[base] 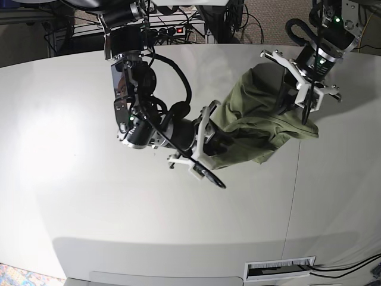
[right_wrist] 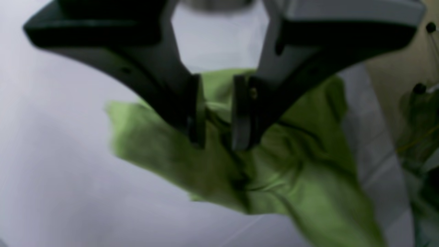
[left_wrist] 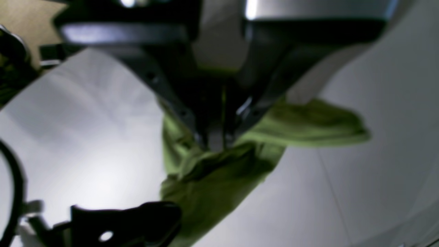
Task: Fold the T-shirt properly
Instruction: 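Grasp the shirt with the left gripper and pull it apart from the right gripper, then spread the shirt flat by pulling its ends apart with both grippers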
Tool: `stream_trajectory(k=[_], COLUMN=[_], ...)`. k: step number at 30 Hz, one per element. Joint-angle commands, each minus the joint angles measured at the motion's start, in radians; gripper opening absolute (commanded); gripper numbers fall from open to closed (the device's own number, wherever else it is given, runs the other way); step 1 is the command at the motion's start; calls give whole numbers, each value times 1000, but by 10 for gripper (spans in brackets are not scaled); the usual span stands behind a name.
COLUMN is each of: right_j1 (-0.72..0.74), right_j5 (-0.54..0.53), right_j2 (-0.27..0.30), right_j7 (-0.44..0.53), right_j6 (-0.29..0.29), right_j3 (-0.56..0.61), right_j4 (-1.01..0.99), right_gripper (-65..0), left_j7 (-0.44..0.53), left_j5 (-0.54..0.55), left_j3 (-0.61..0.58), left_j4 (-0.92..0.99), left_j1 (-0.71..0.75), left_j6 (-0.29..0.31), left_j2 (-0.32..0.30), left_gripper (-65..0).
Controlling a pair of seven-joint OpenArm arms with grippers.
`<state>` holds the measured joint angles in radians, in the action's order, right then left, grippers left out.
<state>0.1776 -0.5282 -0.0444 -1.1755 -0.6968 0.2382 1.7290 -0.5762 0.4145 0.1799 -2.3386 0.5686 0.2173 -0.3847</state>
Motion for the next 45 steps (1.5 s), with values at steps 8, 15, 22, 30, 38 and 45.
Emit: stream_trajectory(k=[8,15,22,30,38,45], right_j1=[22,23,25,34,171,272], right_j5=[-51,37,62,138,253,301], right_j2=[-5,10,42,92,91,35], right_j7=[-8,26,50,136,277,412], right_j6=[-1,-1,-1,-1,-1,-1], right_j3=[-10,-10,-1,144,280,278], right_j4=[18,18,16,-24,-138,-281], right_gripper=[-513,-513,-513,-513,-513,-513], left_j7=[150,185,202,218,172,172], left_j5=[32,-5,-100,-121,4,55], left_j3=[6,6,6,6,6,1], left_j4=[254,495,632,649,649,649], left_j1=[-123,-255,-294,-294,-276,-247], left_j6=[139,151,178,354,441,481], left_j2=[48,57,55,55,55,55], left_gripper=[-650,-650,-650,-650,-650,-650])
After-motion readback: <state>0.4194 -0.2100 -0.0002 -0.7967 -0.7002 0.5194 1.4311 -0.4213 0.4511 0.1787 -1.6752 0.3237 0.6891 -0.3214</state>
